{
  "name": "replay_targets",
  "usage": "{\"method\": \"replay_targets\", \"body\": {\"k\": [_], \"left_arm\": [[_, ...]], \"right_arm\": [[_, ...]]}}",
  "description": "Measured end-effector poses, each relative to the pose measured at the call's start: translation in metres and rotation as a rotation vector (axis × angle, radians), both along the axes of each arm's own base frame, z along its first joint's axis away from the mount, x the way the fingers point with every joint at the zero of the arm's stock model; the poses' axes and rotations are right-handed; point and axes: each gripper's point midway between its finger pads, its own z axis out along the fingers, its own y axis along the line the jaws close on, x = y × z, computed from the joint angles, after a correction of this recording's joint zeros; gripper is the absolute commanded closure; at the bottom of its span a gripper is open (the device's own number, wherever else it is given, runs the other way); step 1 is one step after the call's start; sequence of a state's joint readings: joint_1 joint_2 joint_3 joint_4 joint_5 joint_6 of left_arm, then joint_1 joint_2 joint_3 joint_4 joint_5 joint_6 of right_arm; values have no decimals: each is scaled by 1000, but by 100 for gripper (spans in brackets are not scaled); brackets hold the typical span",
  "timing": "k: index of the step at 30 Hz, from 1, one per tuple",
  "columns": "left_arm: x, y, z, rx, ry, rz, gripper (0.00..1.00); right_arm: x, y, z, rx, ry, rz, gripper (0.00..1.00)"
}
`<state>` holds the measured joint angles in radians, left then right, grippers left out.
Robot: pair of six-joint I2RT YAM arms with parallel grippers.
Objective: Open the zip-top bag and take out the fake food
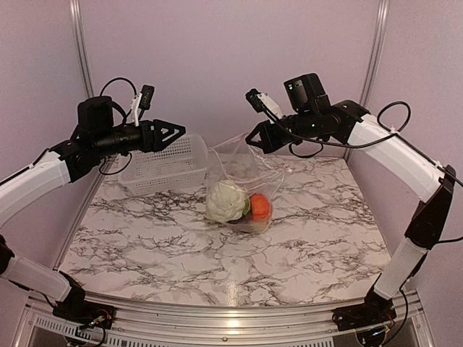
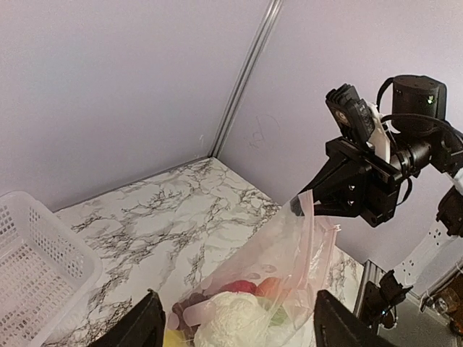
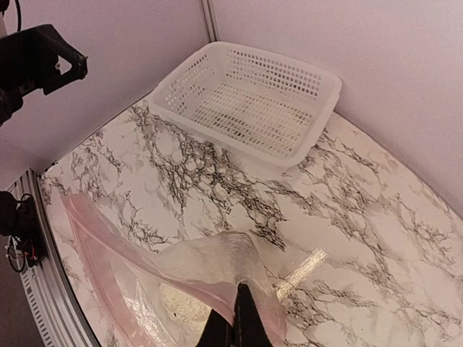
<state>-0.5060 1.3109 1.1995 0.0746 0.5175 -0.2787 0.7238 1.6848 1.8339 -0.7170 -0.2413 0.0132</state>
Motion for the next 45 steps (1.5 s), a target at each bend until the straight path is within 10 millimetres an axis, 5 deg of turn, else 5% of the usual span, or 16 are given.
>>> {"method": "replay_targets", "body": {"k": [2,11,15,19,23,27,34,41,45], "left_arm": [[8,6,-2,-2,26,42,1],[32,29,-26,-24,179,220,1],[37,29,-36,-45,241,232,1],[38,26,-55,-70,313,237,1],[32,22,-78,-79,392,238,1],[21,11,-96,-87,463,219,5],[-7,-7,-142,-99,611,188,33],[-6,-18,-163,-149,696,196,53],[4,-27,-193,-124,765,221,58]], "right_arm": [[10,-15,2,10,23,-68,100],[27,-86,32,2,-19,-387,100],[29,-106,39,12,-25,-502,100],[32,-110,22,23,26,-572,100],[36,-89,-14,12,103,-579,100],[36,-36,-37,59,154,-501,100],[29,40,-72,128,261,-359,100],[33,67,-82,177,309,-304,100],[32,70,-79,192,314,-289,100]]}}
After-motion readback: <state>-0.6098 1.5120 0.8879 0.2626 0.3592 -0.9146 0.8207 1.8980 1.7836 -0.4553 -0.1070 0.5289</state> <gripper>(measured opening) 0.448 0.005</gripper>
